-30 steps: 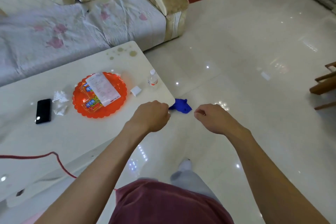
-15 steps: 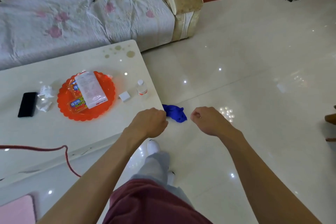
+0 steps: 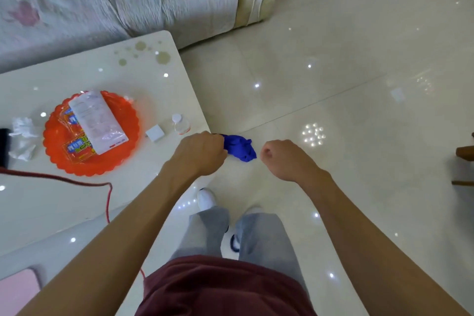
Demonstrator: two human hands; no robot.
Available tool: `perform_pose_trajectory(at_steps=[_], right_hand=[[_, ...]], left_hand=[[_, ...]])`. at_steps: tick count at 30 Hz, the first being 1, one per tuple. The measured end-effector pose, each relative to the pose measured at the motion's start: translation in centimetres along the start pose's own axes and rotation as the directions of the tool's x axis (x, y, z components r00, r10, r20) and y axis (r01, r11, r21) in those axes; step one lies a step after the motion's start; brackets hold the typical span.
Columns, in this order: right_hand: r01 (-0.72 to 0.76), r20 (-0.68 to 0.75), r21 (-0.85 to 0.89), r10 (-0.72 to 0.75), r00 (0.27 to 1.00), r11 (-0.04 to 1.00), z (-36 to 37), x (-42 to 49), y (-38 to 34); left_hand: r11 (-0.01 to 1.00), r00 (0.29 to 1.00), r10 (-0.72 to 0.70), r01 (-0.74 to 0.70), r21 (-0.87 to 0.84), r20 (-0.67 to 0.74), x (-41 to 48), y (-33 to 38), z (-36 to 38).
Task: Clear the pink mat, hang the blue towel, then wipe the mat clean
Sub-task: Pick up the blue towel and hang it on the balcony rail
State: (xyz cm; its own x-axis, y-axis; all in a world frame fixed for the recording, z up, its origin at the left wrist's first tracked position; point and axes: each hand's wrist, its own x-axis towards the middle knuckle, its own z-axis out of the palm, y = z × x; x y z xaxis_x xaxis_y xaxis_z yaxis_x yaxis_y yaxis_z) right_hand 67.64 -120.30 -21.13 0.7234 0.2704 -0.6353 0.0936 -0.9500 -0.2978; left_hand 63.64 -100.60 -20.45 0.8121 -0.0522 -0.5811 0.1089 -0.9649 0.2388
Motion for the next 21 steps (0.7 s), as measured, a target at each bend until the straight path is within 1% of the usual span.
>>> perform_pose_trajectory(at_steps=[5,7,11,13,15,18,21], right_hand=[[0.059,0.022,-0.055,-0.058,0.998,0.997,0.0,5.3,1.2],[0.070,0.032,-0.087,-0.067,0.997,0.994,0.4,8.3,1.9],[0.102,0.038,-0.111,-0.098,0.994,0.989,2.5,14.9,4.1],[0.104,0.052,-0.114,-0.099,0.994,0.988,4.5,18.2,5.6],[0.091,0.090,-0.126,-0.080,0.993,0.988,7.6,21.8,7.7],[0.061,0.159,-0.134,-0.039,0.987,0.989,13.1,26.9,11.3],[0.070,0.196,-0.146,-0.041,0.980,0.987,19.8,32.3,15.0]], left_hand=[[0.999,0.997,-0.048,0.049,-0.021,0.054,4.0,-0.2,0.6],[0.996,0.997,-0.070,0.071,-0.053,0.030,6.6,0.5,1.3],[0.969,0.985,-0.165,0.151,-0.194,-0.059,12.7,2.2,4.2],[0.940,0.974,-0.215,0.189,-0.283,-0.066,16.1,2.5,7.3],[0.906,0.963,-0.266,0.237,-0.350,-0.039,19.3,2.7,11.5],[0.862,0.947,-0.319,0.303,-0.407,0.030,23.7,2.8,18.2],[0.811,0.927,-0.367,0.361,-0.461,0.081,28.5,2.6,25.8]])
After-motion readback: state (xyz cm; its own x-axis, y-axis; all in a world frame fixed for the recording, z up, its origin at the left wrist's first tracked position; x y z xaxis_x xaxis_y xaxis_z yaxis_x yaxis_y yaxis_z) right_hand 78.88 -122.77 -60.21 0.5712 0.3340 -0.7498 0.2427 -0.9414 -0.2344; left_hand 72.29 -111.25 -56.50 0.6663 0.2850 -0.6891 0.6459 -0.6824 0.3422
